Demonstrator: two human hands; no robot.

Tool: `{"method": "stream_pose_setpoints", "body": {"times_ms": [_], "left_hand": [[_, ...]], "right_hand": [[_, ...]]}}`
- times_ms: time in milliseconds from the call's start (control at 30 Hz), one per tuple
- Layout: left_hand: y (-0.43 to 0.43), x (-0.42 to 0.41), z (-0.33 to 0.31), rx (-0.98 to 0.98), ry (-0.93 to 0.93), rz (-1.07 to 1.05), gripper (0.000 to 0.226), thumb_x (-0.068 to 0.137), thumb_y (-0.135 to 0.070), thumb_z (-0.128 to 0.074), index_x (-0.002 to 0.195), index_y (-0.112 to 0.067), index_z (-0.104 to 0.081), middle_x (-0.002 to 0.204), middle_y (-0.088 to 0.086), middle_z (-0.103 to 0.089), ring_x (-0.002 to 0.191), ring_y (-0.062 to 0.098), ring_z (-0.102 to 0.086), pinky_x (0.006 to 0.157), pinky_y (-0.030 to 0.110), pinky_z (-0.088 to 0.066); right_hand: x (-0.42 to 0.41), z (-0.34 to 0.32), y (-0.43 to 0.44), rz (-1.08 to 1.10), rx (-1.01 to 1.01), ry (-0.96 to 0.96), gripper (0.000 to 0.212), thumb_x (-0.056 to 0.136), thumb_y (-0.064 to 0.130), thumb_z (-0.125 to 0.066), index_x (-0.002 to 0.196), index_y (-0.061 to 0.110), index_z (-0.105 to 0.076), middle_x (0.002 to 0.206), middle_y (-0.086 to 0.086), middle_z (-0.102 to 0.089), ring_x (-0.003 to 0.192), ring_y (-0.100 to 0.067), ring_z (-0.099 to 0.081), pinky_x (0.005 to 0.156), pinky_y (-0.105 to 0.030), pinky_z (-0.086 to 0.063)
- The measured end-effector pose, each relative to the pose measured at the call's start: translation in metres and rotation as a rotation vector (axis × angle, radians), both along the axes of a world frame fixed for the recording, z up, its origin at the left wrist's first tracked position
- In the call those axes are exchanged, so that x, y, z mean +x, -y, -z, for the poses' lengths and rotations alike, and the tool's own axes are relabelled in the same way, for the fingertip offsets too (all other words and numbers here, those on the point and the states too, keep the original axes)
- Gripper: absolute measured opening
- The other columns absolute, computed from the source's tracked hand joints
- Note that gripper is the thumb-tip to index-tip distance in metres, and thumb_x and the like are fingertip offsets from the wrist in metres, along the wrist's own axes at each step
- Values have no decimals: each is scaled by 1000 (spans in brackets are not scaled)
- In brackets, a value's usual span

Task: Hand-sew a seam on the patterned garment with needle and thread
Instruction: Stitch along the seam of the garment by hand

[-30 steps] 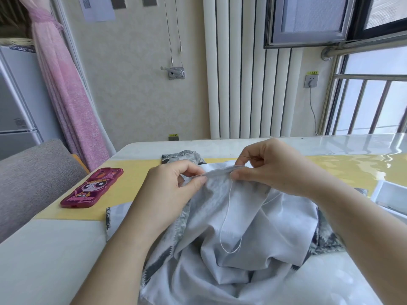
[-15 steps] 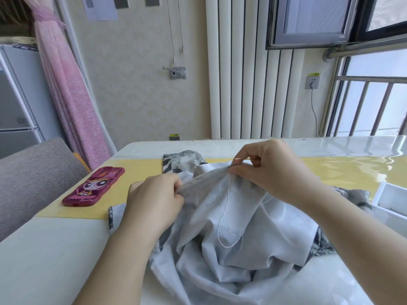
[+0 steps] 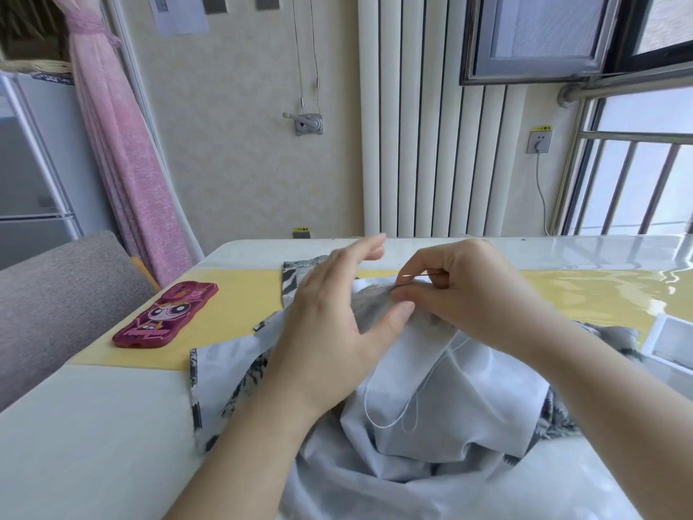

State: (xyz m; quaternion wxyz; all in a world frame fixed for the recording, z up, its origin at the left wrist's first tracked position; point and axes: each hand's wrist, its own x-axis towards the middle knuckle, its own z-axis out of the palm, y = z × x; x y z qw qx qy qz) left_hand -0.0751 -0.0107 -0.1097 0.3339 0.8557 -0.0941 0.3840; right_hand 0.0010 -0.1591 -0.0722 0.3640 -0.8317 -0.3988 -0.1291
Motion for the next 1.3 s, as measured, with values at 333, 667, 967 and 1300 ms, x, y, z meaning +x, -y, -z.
{"method": "stream_pose_setpoints", "body": {"times_ms": [333, 667, 967, 1300], "left_hand": [[-8, 6, -1, -131, -53, 17, 23, 80, -12, -74, 85, -33, -68, 81, -10, -63, 82, -3, -58, 75, 4, -38], [-6, 4, 0, -118, -134, 27, 20, 92, -17, -60, 79, -32, -57, 72, -20, -60, 72, -5, -54, 65, 6, -36], [-9, 7, 1, -250, -224, 54, 13, 85, -18, -69, 76, -27, -66, 76, -15, -67, 72, -10, -56, 69, 4, -37], [-9, 12, 5, -393, -243, 62, 7, 87, -17, -67, 82, -22, -69, 82, -15, -68, 75, -13, -57, 72, 2, -38]], "right_hand": [[-4, -8, 6, -57, -10, 4, 22, 81, 23, -73, 67, 35, -60, 43, 7, -31, 38, -6, -39, 45, -13, -31], [3, -5, 8, -51, -14, -37, 19, 80, 27, -73, 67, 35, -61, 42, 10, -35, 43, -8, -32, 45, -15, -28], [8, 0, 10, -25, -36, -75, 14, 79, 27, -74, 69, 29, -65, 41, 10, -34, 43, -8, -31, 46, -17, -28], [5, -6, 13, 22, 14, -117, 13, 95, 29, -47, 93, 23, -59, 63, 5, -53, 57, -14, -45, 58, -27, -37]]}}
